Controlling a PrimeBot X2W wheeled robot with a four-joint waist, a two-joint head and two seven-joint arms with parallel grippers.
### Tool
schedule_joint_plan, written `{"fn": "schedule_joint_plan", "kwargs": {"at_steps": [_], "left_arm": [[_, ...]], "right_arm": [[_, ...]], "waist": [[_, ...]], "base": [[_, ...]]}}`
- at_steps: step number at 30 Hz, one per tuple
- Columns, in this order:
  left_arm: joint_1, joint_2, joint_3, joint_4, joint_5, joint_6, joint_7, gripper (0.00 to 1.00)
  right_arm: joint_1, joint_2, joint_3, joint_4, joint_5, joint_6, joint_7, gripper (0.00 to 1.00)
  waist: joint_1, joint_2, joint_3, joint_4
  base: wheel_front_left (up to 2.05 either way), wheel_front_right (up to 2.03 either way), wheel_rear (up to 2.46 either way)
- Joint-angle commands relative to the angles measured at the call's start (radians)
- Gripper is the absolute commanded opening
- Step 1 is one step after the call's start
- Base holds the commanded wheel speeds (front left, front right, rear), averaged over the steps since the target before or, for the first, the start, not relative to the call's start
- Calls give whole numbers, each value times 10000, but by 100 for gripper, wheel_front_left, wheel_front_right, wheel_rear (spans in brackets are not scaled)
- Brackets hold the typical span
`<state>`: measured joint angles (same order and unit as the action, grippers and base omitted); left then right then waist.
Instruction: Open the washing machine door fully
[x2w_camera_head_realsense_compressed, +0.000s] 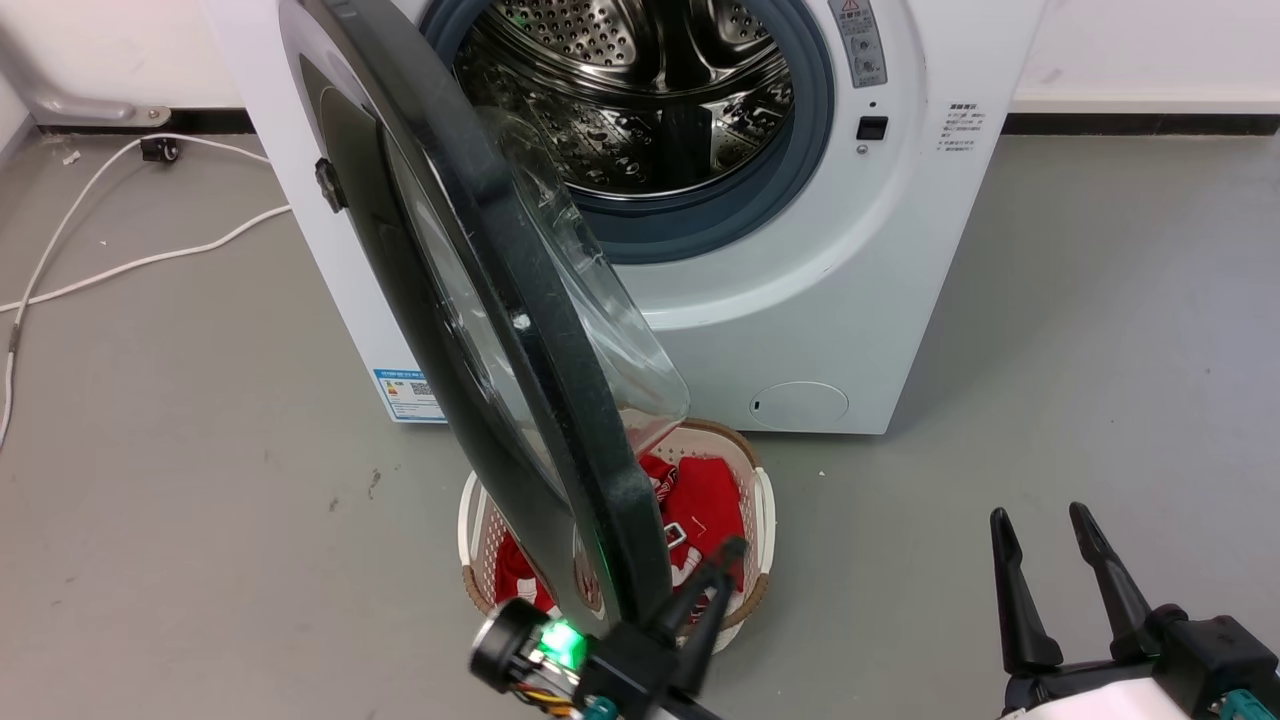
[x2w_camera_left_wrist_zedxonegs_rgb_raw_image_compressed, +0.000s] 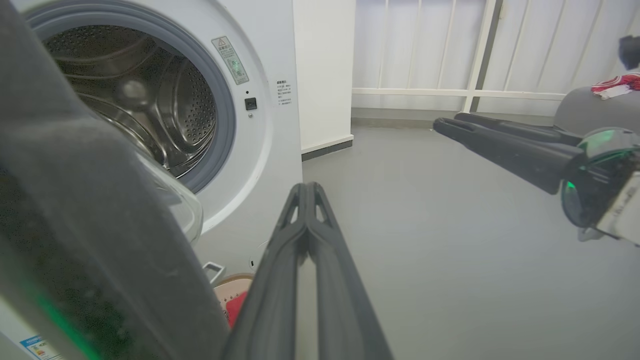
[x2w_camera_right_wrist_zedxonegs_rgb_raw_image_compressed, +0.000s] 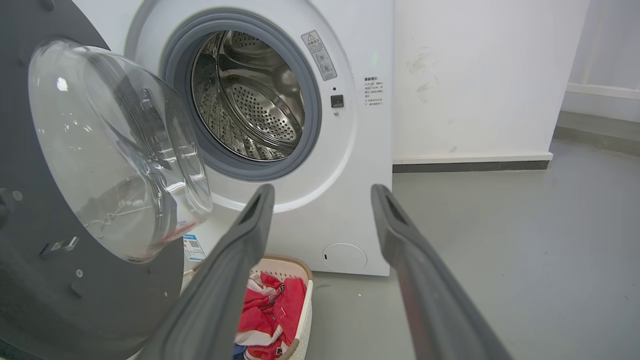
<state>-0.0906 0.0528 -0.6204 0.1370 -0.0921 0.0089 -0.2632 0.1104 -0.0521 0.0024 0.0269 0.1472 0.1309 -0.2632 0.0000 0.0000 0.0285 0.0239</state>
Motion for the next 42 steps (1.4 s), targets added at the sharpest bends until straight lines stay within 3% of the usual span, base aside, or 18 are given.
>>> {"fn": "schedule_joint_plan", "kwargs": {"at_steps": [1,5,18,42], "left_arm": [[35,15,369,84,-35,111,-24,0],[46,50,1099,159,-28,210,-24,0],[549,111,2212,-51,206,291,7,0],[1376,461,5069,-628,99,766,-3,0]], "right_arm": [[-90,36,3,27,-40,-2,-21,100],[-63,36,-4,87,-41,-1,-21,100],[102,36,51,205,34,-1,-21,100],[141,31,80,239,21,-2,-21,100]], "waist": [[0,0,-8,-2],[0,0,-33,20],[0,0,-163,272],[0,0,-111,1660]], "base": [[0,0,0],[0,0,0],[0,0,0],[0,0,0]]}}
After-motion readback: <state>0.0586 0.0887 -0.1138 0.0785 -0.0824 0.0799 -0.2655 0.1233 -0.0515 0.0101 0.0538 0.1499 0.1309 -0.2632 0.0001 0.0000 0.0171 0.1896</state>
